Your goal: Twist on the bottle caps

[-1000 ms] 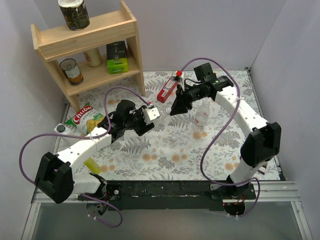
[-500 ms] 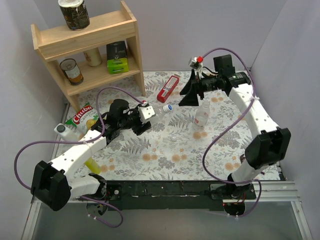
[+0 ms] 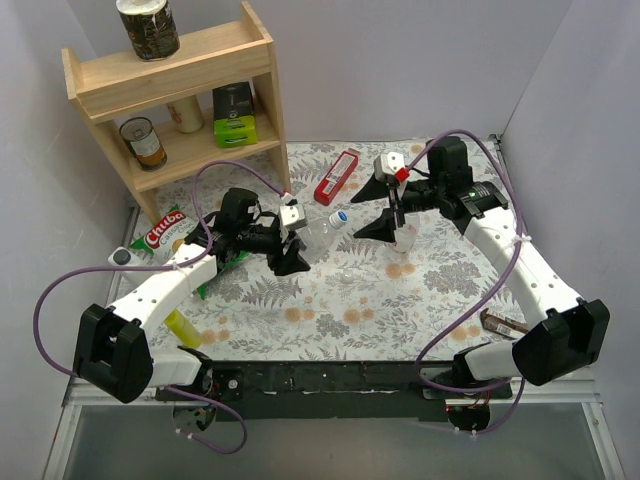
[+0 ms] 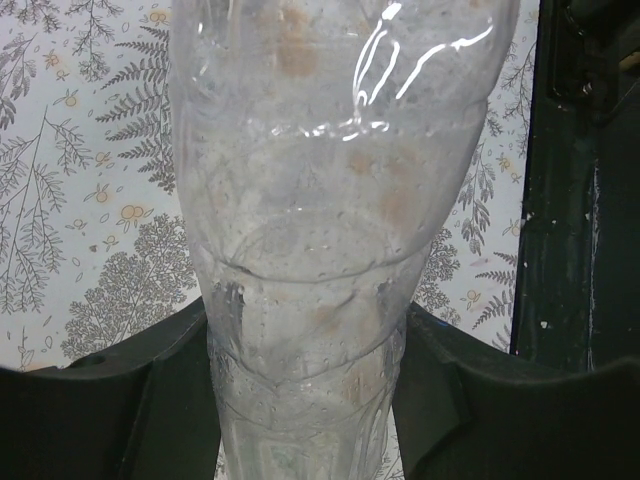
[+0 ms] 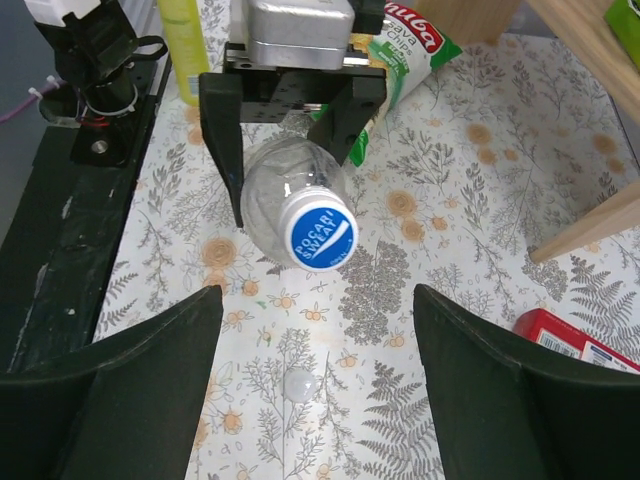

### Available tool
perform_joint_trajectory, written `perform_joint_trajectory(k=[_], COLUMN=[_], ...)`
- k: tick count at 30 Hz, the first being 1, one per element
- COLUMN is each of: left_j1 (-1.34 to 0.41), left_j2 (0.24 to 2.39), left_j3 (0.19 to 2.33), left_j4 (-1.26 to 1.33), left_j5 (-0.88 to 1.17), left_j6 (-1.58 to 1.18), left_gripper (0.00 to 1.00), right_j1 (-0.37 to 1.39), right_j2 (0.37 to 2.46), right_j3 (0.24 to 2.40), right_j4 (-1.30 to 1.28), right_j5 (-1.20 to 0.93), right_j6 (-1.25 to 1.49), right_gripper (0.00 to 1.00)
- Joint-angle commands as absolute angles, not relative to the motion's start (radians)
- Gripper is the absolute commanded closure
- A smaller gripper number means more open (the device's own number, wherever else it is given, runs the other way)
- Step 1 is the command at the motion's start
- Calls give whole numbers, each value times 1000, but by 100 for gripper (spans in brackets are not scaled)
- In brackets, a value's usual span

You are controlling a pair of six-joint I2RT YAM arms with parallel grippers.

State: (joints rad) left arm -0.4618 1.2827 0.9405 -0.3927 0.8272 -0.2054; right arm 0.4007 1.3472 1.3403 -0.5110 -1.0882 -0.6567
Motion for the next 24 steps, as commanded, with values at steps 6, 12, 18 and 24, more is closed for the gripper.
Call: perform_joint_trajectory(k=[6,12,18,24], left_j1=[-460,-460,-460,-460], left_j2=[1258,1259,1266,1272], left_j3=[968,974,980,983], left_j4=[-425,-428,-428,-428], left_j5=[874,874,882,888], left_j6=[-195,-179,-170,-156], left_gripper=[100,100,100,100], right_j1=[405,406,423,442], right_j2=[1388,1414,1420,1431], right_j3=[1315,1327,1328,1325], right_j4=[-272,-255,-278,-265], right_j5=[-1147,-1204,-1209,-1206], right_j6=[-493,-428,-426,-414], right_gripper=[23,33,36,41])
